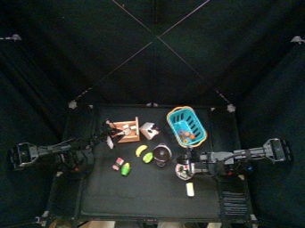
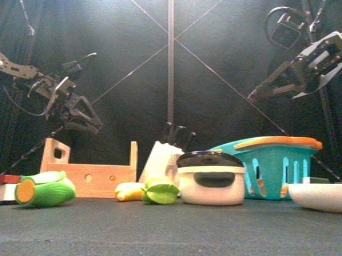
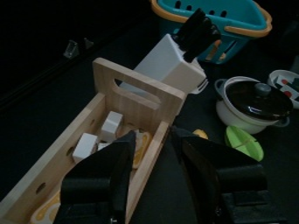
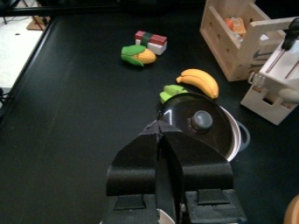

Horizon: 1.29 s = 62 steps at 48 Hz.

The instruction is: Grab pot lid

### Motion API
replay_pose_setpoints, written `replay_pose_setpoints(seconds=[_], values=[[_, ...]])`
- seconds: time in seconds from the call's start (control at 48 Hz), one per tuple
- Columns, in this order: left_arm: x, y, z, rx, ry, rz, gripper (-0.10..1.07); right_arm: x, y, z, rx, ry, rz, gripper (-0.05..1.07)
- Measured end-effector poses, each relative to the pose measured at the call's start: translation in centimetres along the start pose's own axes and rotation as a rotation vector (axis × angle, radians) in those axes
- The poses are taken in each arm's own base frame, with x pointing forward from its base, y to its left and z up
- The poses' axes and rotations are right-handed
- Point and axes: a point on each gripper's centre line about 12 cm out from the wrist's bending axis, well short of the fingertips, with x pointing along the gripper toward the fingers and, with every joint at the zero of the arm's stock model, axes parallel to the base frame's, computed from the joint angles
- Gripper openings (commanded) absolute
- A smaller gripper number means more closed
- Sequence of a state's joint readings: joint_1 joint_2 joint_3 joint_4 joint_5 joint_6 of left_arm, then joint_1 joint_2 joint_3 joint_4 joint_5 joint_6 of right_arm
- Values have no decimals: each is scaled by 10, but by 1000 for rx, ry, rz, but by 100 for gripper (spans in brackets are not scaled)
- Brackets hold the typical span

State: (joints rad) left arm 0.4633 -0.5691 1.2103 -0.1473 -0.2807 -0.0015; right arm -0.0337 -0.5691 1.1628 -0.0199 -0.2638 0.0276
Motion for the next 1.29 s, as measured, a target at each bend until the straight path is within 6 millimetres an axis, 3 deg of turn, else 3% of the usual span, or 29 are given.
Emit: replay_pose_setpoints(seconds=[0.5,0.792,1.062,1.292], values=[[-2,-27,0,-1,-9,-96,77,0,-14,8,32,-22,-55,1],[-3,-34,0,115,-17,-142,77,3,-23,5,50,-8,-87,1],[-5,-42,-6,188,-13,-190,77,12,-24,25,74,-46,-93,2],[-10,-49,-5,264,-37,-231,77,29,-14,34,94,-38,-60,5]])
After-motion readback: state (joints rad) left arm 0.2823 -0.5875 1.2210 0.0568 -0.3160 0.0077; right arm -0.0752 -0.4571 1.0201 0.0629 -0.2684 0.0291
